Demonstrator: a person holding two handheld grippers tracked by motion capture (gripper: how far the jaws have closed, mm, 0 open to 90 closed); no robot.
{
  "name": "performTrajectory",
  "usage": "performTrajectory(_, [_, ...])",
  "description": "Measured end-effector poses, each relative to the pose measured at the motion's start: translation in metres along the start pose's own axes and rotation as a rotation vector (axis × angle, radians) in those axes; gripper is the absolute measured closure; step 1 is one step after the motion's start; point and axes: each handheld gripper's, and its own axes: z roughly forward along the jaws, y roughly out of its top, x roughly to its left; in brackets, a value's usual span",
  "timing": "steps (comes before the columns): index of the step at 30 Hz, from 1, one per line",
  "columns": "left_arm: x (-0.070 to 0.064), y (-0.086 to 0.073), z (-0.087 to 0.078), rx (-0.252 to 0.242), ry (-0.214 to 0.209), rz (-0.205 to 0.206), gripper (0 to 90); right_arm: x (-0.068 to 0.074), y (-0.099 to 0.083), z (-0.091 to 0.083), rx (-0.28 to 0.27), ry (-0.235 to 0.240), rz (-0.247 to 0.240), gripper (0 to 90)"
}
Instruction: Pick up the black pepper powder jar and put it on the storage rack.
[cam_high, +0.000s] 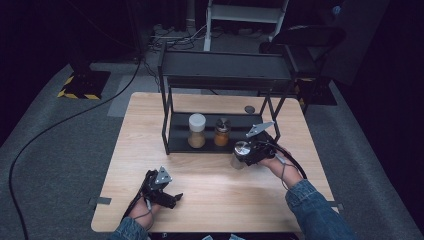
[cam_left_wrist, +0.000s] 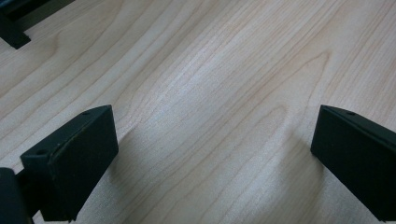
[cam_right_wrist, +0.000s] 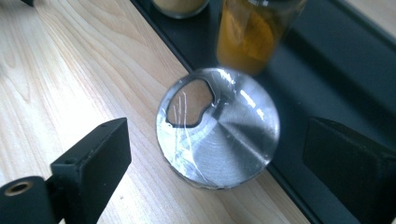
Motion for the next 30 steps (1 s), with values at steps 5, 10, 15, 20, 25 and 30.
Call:
performTrajectory(5, [0.000,0.000,0.000,0.000,0.000,0.000,0.6,-0.003,0.002,0.012,0.027,0.012,-0.002,8.9])
performTrajectory(10, [0.000,0.000,0.000,0.000,-0.001,0.001,0.6,-0.004,0.007,0.023,0.049,0.028,-0.007,12.1])
performTrajectory(15, [0.000,0.000,0.000,0.000,-0.001,0.002,0.6,-0.005,0.012,0.033,0.071,0.035,-0.016,17.1])
performTrajectory(20, [0.000,0.000,0.000,-0.001,-0.001,0.003,0.6,-0.006,0.015,0.040,0.098,0.038,-0.021,25.9])
performTrajectory(25, [0.000,0.000,0.000,0.000,-0.001,0.002,0.6,-0.005,0.017,0.041,0.106,0.027,-0.038,30.4])
performTrajectory(30, [0.000,0.000,0.000,-0.001,-0.002,0.002,0.6,-0.004,0.023,0.040,0.127,0.026,-0.043,30.6])
